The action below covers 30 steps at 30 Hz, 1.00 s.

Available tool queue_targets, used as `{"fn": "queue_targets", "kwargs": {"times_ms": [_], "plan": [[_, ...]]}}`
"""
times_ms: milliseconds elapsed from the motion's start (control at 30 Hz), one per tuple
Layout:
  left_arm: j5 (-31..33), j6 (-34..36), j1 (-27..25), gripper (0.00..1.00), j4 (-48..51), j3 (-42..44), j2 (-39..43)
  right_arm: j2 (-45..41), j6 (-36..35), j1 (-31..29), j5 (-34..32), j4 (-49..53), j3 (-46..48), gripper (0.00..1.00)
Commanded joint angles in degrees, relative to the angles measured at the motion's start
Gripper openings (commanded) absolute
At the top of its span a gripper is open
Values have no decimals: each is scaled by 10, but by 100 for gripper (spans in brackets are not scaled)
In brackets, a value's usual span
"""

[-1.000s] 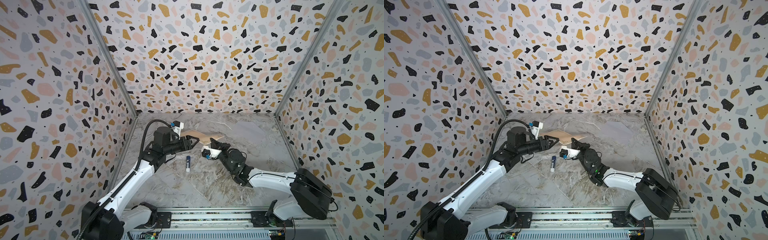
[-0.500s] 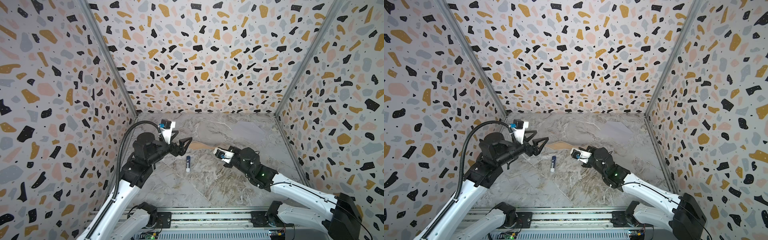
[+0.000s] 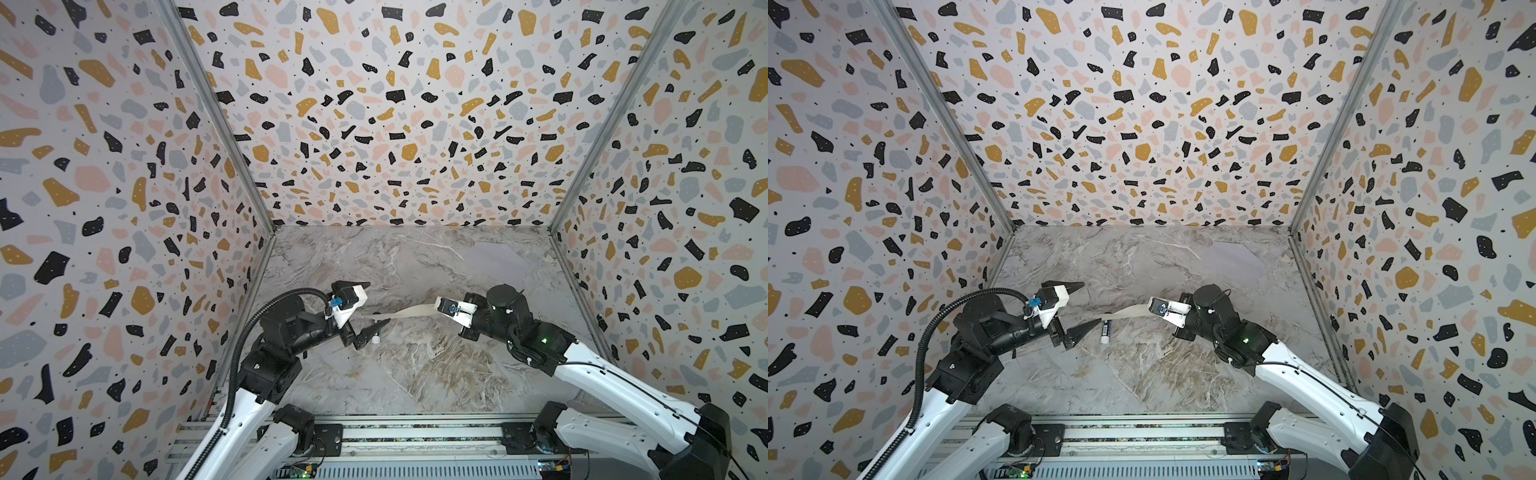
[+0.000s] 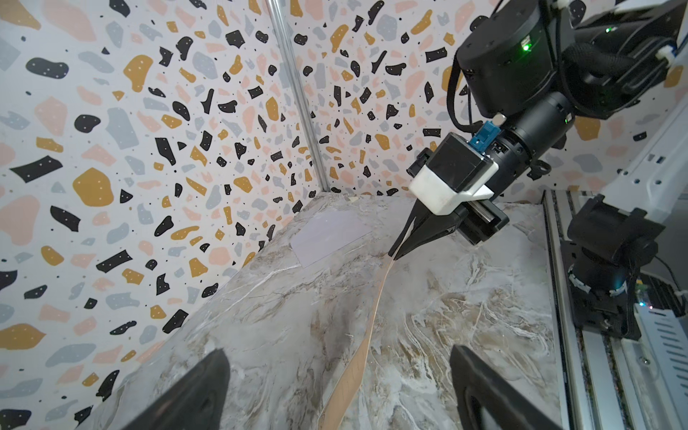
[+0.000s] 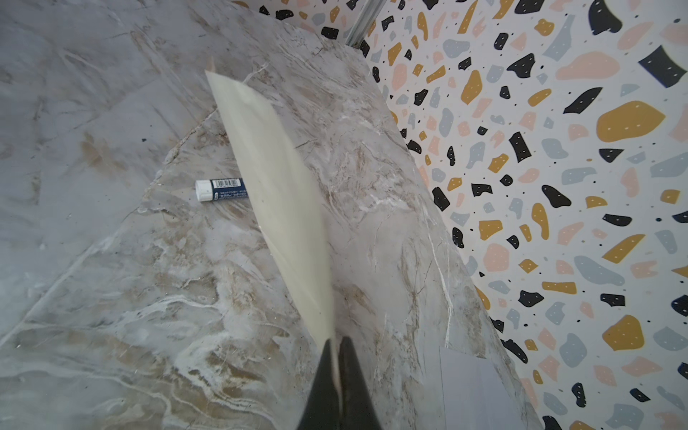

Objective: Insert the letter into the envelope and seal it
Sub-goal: 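Grasp the letter's free end with the right gripper, then hold the letter with both grippers and bring the right gripper toward the left, folding it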

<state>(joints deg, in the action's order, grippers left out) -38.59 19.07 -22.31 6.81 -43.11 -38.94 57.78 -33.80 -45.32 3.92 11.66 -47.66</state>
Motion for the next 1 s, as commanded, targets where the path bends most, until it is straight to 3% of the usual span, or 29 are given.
{"fn": "queue_targets", "kwargs": {"times_ms": [0,100,567,767,967], "plan": [[-57,87,-4,89,4,0,-15,-16,-13,1,9,50,-38,0],[-73,123,-7,84,19,4,-32,-20,-19,2,7,64,-47,0],[-50,191,-38,81,29,25,-117,-47,-50,2,19,106,-73,0],[-37,213,-64,70,26,31,-146,-51,-66,2,31,112,-74,0],[-12,245,-68,50,47,29,-166,-60,-81,1,51,120,-74,0]]}}
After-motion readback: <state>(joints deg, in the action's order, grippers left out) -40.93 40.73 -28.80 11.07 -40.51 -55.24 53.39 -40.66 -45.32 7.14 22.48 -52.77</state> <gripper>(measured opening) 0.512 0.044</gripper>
